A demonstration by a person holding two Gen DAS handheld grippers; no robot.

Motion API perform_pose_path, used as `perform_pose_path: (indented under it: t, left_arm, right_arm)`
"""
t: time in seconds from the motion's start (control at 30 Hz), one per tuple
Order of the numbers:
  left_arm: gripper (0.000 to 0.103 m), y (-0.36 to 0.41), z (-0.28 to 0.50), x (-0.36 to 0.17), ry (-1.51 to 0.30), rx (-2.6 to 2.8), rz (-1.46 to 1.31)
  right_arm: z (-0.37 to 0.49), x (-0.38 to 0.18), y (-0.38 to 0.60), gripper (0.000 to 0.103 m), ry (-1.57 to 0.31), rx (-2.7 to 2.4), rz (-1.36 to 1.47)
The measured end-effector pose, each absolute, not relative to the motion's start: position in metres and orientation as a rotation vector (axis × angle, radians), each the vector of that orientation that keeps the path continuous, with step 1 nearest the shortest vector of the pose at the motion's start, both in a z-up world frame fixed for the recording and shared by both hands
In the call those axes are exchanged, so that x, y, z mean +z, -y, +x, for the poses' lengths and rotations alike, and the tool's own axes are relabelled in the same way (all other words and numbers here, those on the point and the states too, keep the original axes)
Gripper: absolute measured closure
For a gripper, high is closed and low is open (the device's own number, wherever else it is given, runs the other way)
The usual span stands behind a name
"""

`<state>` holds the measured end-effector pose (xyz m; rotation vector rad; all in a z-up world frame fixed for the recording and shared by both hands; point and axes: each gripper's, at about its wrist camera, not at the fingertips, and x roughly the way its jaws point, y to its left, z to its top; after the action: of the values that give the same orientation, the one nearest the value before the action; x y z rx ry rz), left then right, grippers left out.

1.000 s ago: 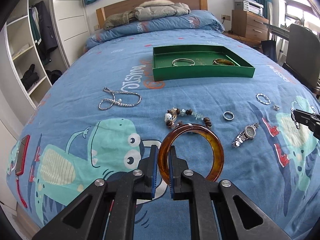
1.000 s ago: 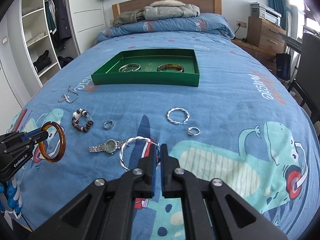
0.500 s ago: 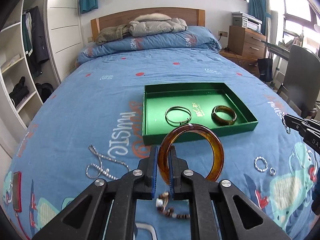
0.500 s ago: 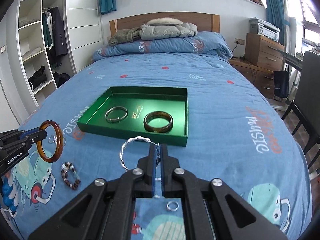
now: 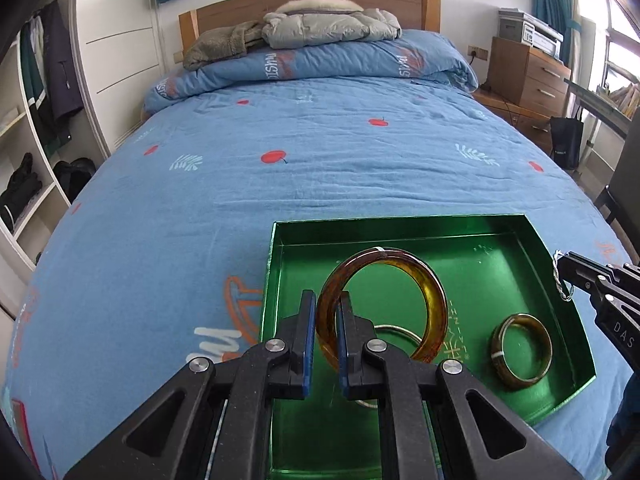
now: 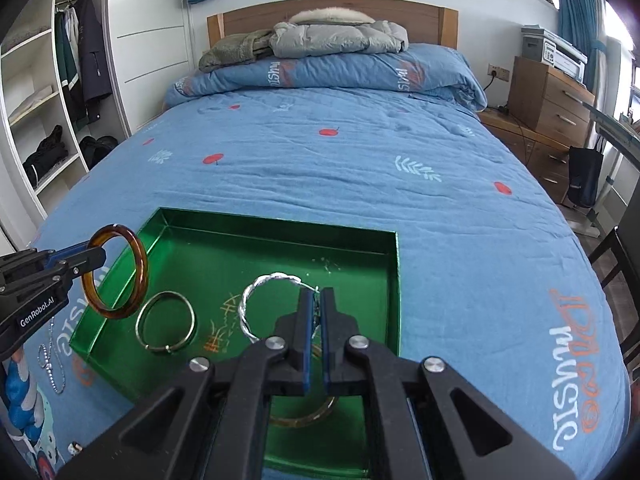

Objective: Organize jewelry
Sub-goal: 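Carry the hoop and amber bangle into the green tray and release both, then withdraw both tools from the tray and move toward the watch and rings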

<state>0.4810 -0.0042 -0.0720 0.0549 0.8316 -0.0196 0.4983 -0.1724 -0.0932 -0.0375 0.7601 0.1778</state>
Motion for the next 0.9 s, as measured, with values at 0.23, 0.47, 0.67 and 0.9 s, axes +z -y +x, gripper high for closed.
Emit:
perform_pose_path:
  t: [0.23, 0.47, 0.67, 0.9]
  left_arm:
    - [0.093, 0.020, 0.529, -0.110, -0.967, -0.012, 0.051]
    - [0.093, 0.019, 0.537, -0.125, -1.024, -0.001, 0.051]
    - [0.085, 0.014, 0.534, -0.124, -1.017, -0.021, 0.011]
    - [0.047, 0.014, 0.508, -0.080, -0.901, -0.064, 0.038]
  right_arm:
    - [0.548, -0.127, 0.170, 0.100, -0.885, 0.143, -0.044]
    - [0.563, -0.156, 0.161, 0.100, -0.995, 0.130, -0.124]
    - [0.560, -0.156, 0.158, 0.097, -0.980, 0.134, -0.135]
    - [0.541, -0.127, 0.158, 0.072, -0.933, 0.137, -0.113]
